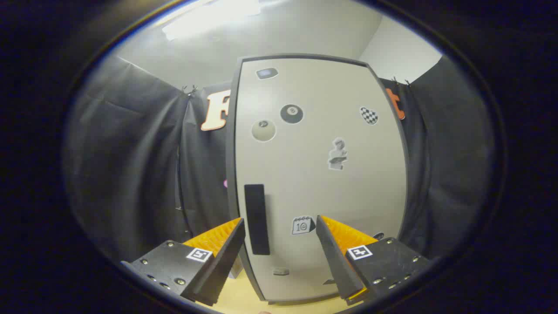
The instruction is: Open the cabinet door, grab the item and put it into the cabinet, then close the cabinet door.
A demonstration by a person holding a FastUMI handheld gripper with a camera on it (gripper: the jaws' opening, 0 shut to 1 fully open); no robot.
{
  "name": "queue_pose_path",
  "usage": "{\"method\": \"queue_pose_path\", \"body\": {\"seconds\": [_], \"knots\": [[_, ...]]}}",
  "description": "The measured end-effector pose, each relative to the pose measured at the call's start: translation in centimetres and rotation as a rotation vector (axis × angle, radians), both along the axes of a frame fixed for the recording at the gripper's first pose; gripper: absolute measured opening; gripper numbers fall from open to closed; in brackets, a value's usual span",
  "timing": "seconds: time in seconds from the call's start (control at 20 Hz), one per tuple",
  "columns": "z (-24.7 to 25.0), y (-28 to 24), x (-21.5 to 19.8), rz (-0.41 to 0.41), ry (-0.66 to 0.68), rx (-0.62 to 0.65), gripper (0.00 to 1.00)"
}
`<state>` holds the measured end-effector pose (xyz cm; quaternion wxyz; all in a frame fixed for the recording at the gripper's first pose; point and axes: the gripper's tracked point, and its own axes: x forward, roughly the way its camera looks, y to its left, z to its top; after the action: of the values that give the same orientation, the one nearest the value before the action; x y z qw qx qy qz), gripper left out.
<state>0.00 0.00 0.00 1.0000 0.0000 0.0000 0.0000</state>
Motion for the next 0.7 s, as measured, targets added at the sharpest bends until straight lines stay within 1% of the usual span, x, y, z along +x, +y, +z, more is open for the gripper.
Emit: {"method": "queue_pose_path", "body": {"seconds": [0.15, 0.3, 0.7], "knots": [[-1.8, 1.6, 0.6, 0.037, 0.041, -0.029, 0.97], [-2.3, 2.1, 1.1, 0.039, 0.058, -0.019, 0.97], [-1.8, 1.2, 3.8, 0.020, 0.039, 0.011, 0.97]]}}
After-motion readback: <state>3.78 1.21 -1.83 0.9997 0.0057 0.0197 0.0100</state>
